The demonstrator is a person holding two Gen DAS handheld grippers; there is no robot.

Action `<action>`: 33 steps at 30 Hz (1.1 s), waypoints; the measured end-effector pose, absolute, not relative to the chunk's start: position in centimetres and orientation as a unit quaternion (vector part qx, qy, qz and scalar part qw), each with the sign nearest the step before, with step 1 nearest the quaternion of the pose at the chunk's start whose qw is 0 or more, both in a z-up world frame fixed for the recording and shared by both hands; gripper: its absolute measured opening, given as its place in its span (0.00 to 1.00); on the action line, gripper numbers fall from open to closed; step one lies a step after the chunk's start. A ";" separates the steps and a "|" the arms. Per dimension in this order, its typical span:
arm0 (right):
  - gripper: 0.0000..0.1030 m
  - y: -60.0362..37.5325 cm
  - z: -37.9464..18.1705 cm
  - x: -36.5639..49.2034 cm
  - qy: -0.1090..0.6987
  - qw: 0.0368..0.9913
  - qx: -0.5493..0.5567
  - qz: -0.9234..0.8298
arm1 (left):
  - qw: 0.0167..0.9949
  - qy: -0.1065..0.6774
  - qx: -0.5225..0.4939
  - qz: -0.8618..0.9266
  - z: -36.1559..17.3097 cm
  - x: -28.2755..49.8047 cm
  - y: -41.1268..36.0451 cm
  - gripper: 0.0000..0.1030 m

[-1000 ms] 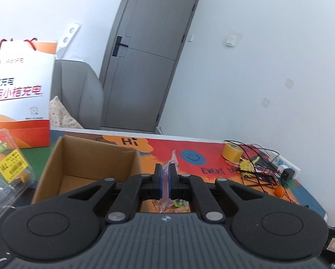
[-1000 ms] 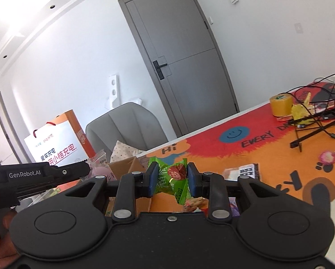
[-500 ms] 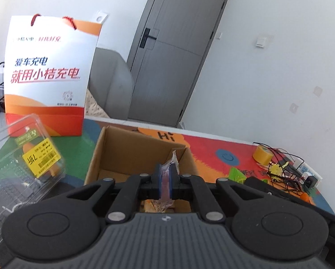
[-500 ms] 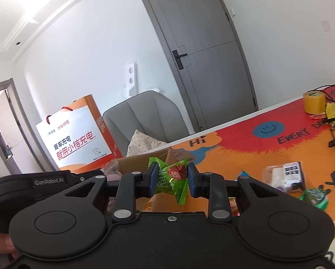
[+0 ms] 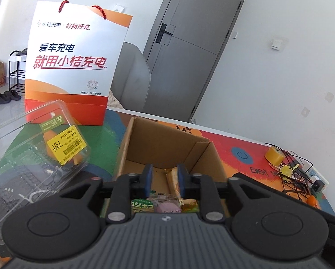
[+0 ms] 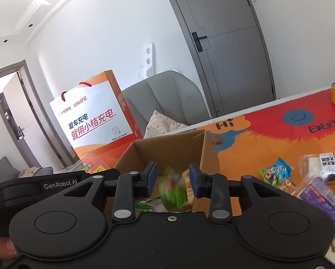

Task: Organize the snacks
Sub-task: 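Open both grippers to drop the packets into the box, then move the left gripper to the red-wrapped bar while the right approaches the purple-labelled bread packet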

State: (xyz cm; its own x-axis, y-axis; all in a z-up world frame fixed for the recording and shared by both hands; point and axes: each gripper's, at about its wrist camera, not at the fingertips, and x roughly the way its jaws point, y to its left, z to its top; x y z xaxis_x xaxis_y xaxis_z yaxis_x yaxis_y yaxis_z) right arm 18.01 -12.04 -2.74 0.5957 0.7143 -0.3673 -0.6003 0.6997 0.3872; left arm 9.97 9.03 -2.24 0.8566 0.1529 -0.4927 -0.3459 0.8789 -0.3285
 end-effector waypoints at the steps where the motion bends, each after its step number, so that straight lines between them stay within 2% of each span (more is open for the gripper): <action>1: 0.42 -12.2 -2.8 18.0 0.255 0.888 0.113 0.367 | 0.941 0.232 -0.207 0.133 -2.3 9.8 9.0 0.37; 8: 0.47 -14.4 -3.2 17.9 0.259 0.896 0.122 0.339 | 0.943 0.227 -0.207 0.126 -2.2 9.4 8.0 0.66; 10: 0.49 -15.3 -3.4 17.7 0.262 0.898 0.123 0.331 | 0.944 0.226 -0.204 0.127 -2.3 9.4 7.5 0.79; 12: 0.52 -16.1 -3.7 17.6 0.264 0.901 0.124 0.322 | 0.945 0.227 -0.198 0.126 -2.4 9.5 6.9 0.85; 15: 0.56 -17.5 -4.2 17.5 0.267 0.905 0.126 0.307 | 0.948 0.230 -0.188 0.117 -2.5 9.8 5.8 0.87; 17: 0.64 -18.6 -4.4 17.5 0.268 0.908 0.128 0.295 | 0.948 0.234 -0.181 0.117 -2.6 9.9 5.1 0.88; 22: 0.75 -20.8 -4.6 17.4 0.264 0.916 0.131 0.272 | 0.952 0.231 -0.166 0.113 -2.7 10.2 3.1 0.93; 29: 0.97 -23.3 -4.6 17.0 0.252 0.924 0.139 0.251 | 0.955 0.227 -0.165 0.097 -2.3 10.1 1.1 0.94; 33: 1.00 -24.4 -4.6 16.8 0.249 0.928 0.137 0.242 | 0.955 0.224 -0.171 0.094 -2.1 10.1 0.4 0.94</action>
State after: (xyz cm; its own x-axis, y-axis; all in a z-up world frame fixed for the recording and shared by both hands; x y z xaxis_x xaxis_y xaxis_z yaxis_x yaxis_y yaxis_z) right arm 16.84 -24.39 -4.60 0.7591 0.5171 -0.3955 -0.3809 0.8455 0.3742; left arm 10.08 0.38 -2.14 0.8825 0.1029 -0.4590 -0.2557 0.9240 -0.2844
